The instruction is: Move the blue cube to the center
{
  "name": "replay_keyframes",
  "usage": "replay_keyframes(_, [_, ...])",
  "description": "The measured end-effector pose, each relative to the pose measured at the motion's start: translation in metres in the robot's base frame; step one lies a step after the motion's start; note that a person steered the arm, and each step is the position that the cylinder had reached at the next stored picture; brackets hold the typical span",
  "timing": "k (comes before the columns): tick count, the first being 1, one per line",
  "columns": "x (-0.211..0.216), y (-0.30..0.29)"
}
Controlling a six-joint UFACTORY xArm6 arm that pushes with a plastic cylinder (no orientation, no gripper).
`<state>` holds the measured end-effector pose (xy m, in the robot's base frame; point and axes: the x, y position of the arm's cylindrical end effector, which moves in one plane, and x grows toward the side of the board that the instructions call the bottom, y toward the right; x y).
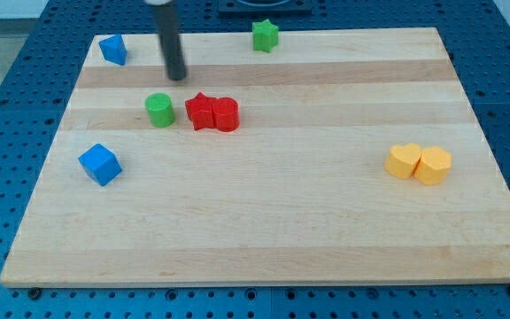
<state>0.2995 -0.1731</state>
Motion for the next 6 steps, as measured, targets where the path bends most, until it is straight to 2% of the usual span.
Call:
replay_keyframes(1, [0.027, -0.078])
replay_keyframes(2, [0.063, -0.131])
replay_keyframes(3, [0.067, -0.132])
replay_keyframes(4, [0.133, -0.128])
replay_keyframes(5, [0.175, -0.12])
replay_keyframes(6, [0.186, -0.06])
